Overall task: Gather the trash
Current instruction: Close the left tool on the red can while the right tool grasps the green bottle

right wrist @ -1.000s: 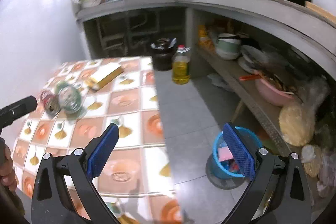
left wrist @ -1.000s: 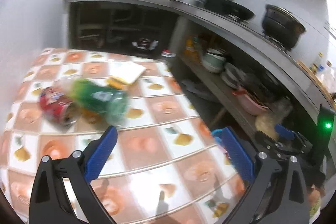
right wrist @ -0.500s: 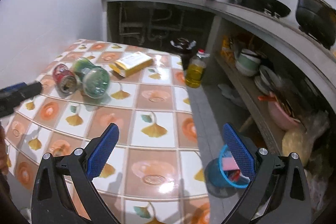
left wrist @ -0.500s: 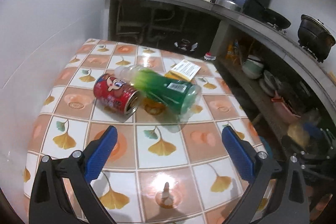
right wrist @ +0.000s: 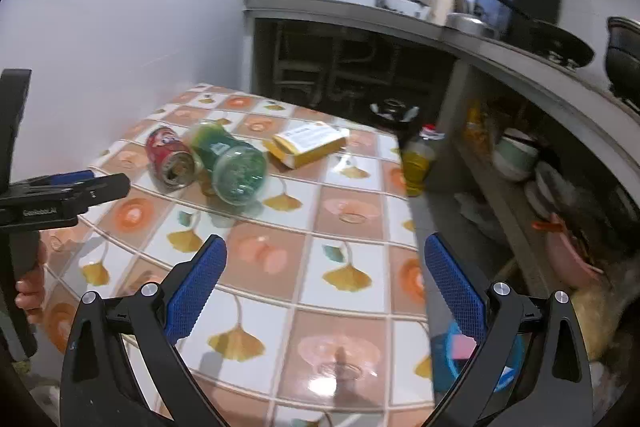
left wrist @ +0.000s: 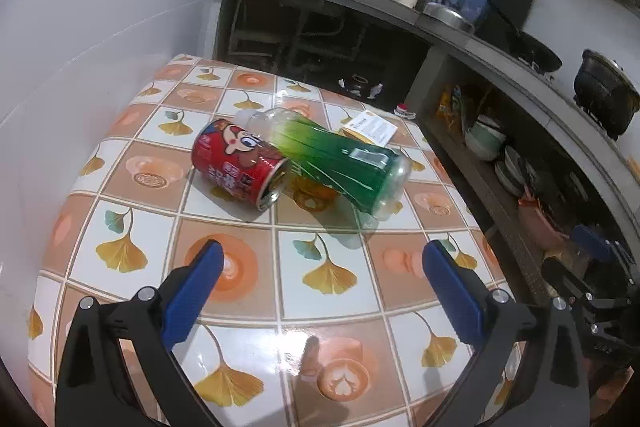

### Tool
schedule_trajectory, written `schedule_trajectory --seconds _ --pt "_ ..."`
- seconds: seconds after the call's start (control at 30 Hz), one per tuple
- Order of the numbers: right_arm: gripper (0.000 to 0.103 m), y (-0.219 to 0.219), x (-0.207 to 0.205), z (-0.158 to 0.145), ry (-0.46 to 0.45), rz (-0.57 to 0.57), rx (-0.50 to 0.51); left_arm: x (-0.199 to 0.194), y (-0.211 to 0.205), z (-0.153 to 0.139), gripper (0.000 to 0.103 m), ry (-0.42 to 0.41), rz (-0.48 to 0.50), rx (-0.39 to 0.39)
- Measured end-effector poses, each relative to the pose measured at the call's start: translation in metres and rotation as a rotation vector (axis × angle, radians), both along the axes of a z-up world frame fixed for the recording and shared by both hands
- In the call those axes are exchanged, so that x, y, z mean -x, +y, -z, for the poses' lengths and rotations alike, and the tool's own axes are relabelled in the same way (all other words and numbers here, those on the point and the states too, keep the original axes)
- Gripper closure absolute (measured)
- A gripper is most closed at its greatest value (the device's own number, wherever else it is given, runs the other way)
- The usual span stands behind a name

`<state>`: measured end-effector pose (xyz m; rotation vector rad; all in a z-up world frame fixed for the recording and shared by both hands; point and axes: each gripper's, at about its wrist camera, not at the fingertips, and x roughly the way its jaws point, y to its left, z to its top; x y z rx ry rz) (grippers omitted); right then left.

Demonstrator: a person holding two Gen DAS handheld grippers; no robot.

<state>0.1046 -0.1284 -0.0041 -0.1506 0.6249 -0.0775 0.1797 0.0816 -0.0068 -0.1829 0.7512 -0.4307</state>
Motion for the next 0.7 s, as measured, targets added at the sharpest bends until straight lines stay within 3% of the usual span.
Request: schedule_trajectory --seconds 0.27,0.43,0.7 --pt "0.008 0.010 -0.020 0.000 0.029 -0.111 -0.169 -0.034 0.023 -0.002 0.006 0.004 -0.027 0.064" --pt "0.008 0.010 -0.040 0.003 0.057 -0.136 -0.230 -0.088 0.040 0.004 0.006 0.127 -0.178 0.091" --pt "0.008 0.004 -0.111 0.008 0.126 -0.208 -0.391 -0.141 0.046 0.028 0.006 0.308 -0.229 0.216"
